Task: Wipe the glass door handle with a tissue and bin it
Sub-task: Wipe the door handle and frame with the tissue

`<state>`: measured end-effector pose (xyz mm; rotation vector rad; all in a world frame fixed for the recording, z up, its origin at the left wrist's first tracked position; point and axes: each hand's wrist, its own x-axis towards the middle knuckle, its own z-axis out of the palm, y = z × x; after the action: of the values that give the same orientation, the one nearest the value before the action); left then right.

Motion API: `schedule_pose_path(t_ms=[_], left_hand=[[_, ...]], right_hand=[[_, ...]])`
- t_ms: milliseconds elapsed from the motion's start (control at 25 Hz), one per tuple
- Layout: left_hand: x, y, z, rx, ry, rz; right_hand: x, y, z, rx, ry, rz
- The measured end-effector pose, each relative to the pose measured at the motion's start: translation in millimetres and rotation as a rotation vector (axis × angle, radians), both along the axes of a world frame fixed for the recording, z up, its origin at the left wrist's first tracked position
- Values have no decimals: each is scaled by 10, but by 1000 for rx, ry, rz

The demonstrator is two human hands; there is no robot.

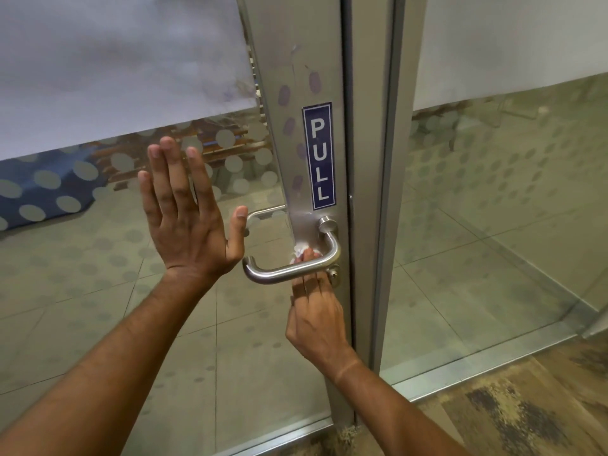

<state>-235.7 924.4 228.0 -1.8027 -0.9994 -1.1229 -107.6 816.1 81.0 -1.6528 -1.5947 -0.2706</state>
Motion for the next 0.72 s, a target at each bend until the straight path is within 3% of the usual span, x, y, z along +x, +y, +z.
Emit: schedule_pose_path(t_ms=[240, 480, 720], left_hand=[[-13, -5, 19, -27, 13, 4], [-12, -20, 20, -49, 11, -1], [-19, -14, 3, -46, 13, -12]], right_hand=[[-28, 167, 373, 58, -20, -63], [170, -125, 56, 94, -58, -102], [234, -107, 328, 209, 412, -236]])
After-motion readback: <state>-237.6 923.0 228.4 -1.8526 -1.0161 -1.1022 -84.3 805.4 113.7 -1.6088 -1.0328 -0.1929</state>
